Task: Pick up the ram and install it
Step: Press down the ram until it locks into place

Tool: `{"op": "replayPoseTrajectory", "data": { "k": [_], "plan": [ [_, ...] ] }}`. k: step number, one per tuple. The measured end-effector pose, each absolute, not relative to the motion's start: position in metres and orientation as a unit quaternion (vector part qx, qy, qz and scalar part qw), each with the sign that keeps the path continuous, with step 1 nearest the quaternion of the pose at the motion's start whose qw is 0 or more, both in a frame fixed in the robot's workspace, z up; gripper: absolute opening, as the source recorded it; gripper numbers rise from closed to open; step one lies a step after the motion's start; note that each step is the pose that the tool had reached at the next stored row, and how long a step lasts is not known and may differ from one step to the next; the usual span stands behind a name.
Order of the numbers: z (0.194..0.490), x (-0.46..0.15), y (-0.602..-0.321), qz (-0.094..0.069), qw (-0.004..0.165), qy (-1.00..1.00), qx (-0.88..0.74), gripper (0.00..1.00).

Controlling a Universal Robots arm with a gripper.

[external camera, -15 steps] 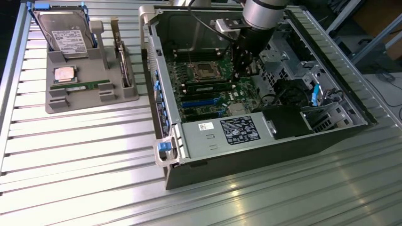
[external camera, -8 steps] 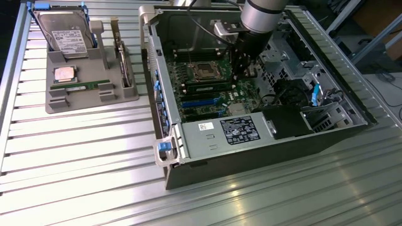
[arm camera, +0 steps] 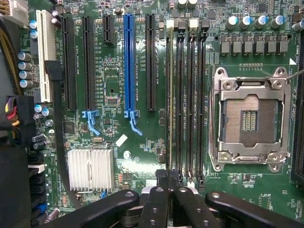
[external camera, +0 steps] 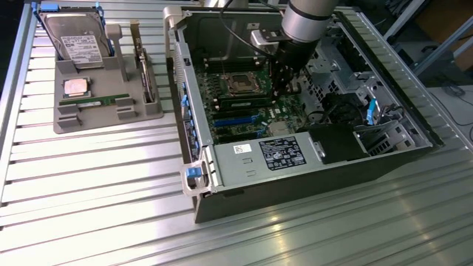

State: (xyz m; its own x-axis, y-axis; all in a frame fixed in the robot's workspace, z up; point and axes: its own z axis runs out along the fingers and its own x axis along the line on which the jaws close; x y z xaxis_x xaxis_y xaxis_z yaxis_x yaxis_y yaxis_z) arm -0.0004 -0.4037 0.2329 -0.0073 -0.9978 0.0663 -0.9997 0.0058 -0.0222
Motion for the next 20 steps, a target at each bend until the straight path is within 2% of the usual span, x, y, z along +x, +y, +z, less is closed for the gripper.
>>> {"op": "replayPoseTrajectory", "data": {
  "k": [3,9,20],
  "plan": [
    [0.248,0.0,-0.404,0.032,0.017,-0.709,0.704,0.11],
    [0.248,-0.006,-0.404,0.032,0.016,-0.709,0.704,0.11],
    [0.248,-0.051,-0.404,0.032,0.016,-0.709,0.704,0.11]
  ]
}}
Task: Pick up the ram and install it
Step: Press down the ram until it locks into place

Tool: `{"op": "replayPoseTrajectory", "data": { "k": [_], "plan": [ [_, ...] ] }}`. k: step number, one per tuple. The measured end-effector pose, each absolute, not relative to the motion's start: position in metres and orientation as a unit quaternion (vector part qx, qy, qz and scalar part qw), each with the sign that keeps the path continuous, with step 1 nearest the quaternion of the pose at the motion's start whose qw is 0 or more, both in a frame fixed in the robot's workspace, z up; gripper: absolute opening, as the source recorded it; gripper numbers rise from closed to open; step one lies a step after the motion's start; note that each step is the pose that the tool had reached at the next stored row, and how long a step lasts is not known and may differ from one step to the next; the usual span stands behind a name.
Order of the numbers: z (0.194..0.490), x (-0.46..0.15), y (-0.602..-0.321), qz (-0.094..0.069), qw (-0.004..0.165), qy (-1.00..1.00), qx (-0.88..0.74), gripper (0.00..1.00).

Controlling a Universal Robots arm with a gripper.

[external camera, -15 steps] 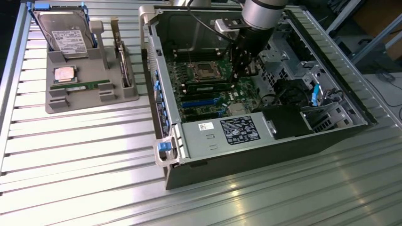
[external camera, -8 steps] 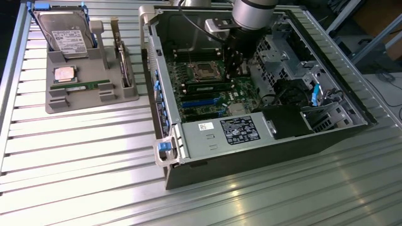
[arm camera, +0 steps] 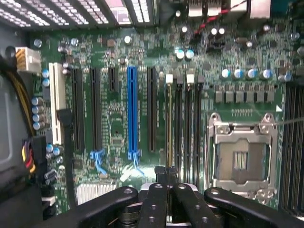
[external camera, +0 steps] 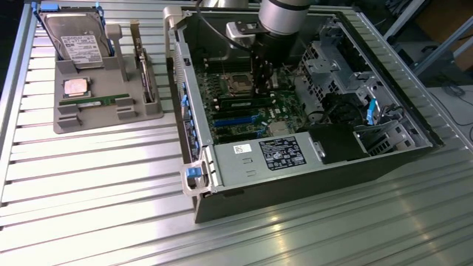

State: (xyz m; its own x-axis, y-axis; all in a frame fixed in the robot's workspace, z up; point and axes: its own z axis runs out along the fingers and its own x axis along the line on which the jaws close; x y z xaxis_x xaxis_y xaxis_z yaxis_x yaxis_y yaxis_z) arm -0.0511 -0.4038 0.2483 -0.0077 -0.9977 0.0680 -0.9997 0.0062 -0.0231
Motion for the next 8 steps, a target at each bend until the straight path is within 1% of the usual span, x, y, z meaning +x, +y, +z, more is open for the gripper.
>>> {"op": "replayPoseTrajectory", "data": {
  "k": [8],
  "plan": [
    [0.248,-0.084,-0.404,0.032,0.016,-0.709,0.704,0.11]
  ]
}}
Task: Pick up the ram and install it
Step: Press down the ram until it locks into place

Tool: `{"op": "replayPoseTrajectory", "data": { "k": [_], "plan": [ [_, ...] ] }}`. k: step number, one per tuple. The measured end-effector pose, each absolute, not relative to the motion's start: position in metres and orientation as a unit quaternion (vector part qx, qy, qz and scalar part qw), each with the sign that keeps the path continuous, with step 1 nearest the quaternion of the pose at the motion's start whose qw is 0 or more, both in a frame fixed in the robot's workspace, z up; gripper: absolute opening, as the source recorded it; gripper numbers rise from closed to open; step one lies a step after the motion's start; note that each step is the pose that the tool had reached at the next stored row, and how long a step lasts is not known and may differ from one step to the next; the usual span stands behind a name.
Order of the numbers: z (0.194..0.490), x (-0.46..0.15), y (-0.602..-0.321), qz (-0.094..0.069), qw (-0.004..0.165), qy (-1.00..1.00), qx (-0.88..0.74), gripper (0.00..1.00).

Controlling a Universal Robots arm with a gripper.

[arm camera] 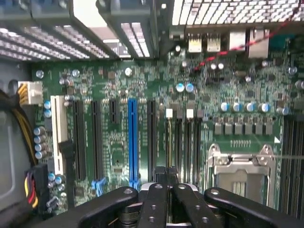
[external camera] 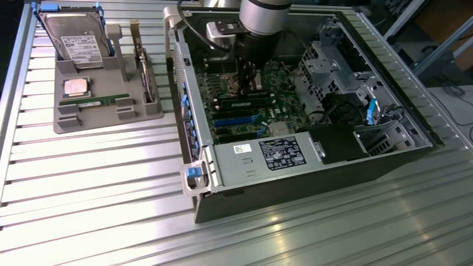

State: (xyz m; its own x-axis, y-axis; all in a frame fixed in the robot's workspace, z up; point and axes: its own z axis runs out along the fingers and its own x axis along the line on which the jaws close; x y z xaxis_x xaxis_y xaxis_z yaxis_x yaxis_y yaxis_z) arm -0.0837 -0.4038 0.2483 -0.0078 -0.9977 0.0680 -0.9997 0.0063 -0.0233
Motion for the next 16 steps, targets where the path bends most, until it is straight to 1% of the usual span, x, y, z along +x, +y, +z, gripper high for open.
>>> {"op": "replayPoseTrajectory", "data": {
  "k": [16],
  "plan": [
    [0.244,-0.111,-0.399,0.032,0.016,-0.709,0.704,0.11]
  ]
}}
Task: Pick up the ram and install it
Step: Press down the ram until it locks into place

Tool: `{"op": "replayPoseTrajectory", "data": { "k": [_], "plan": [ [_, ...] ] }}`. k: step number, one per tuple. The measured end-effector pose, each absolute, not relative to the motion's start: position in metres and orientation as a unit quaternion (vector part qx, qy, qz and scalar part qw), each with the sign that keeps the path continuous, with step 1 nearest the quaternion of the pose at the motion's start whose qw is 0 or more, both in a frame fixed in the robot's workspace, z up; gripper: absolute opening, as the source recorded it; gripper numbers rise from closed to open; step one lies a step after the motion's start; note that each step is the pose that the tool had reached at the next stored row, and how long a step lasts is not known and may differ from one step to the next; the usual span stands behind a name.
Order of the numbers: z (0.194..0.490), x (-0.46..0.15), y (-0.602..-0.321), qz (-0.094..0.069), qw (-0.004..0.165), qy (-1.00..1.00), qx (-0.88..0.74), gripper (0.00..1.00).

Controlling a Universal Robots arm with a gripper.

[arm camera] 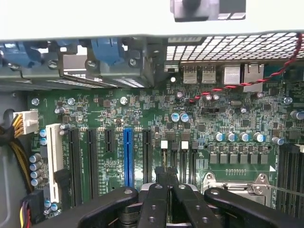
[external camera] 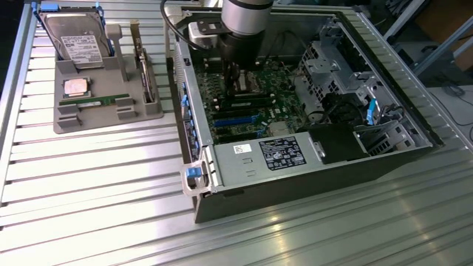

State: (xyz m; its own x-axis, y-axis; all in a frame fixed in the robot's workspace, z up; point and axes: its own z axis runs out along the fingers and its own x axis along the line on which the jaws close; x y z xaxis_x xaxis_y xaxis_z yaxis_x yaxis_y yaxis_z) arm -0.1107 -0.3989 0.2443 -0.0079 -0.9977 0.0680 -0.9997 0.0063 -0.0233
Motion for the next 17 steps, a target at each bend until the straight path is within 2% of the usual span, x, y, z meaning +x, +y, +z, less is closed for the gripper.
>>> {"op": "replayPoseTrajectory", "data": {
  "k": [12,17],
  "plan": [
    [0.227,-0.113,-0.399,0.032,0.016,-0.709,0.704,0.11],
    [0.241,-0.111,-0.399,0.032,0.016,-0.709,0.704,0.11]
  ]
}}
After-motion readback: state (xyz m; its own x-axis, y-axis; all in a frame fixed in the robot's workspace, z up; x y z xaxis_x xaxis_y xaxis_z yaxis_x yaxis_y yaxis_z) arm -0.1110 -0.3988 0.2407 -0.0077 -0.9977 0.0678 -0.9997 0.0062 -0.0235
